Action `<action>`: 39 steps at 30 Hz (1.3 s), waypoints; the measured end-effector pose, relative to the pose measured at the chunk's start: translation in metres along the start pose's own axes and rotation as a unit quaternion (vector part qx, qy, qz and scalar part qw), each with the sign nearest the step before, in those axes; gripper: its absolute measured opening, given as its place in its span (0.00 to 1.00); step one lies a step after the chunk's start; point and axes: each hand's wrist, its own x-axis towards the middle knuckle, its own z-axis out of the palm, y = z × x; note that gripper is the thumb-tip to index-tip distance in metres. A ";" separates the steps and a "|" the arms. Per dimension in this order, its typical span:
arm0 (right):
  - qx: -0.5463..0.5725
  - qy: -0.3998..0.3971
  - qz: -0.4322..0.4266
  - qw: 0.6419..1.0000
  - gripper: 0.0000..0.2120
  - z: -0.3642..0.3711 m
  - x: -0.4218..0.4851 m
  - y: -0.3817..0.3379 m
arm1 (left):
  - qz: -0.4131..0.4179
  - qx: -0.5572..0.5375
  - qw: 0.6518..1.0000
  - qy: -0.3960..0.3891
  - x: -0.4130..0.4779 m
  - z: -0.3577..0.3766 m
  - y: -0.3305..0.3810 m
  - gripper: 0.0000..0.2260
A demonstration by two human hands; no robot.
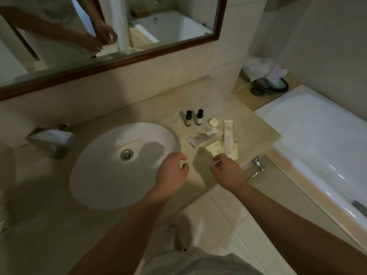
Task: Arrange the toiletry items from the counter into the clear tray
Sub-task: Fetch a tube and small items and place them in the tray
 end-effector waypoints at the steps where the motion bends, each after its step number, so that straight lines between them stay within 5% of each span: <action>1: -0.003 0.008 0.011 1.000 0.13 -0.006 0.014 0.002 | -0.004 -0.010 1.000 -0.001 0.015 0.003 0.002 0.10; 11: -0.024 0.036 0.122 0.992 0.22 -0.038 0.130 0.035 | -0.096 -0.071 0.993 0.001 0.112 0.014 0.016 0.23; 15: -0.057 0.034 0.142 0.988 0.27 -0.050 0.168 0.044 | -0.055 -0.005 0.998 0.043 0.146 0.026 0.037 0.13; 22: -0.004 -0.066 0.095 0.993 0.35 -0.050 0.210 0.060 | -0.042 0.132 0.989 -0.057 0.202 0.088 0.105 0.11; 27: 0.095 -0.114 0.142 0.979 0.26 -0.053 0.230 0.085 | -0.044 0.235 0.969 -0.062 0.236 0.128 0.137 0.18; 31: 0.173 -0.173 0.122 0.962 0.09 -0.075 0.235 0.103 | -0.059 0.285 0.956 -0.047 0.255 0.149 0.134 0.13; 39: 0.229 -0.162 0.072 0.957 0.12 -0.109 0.226 0.079 | -0.072 0.183 0.980 -0.009 0.243 0.137 0.133 0.14</action>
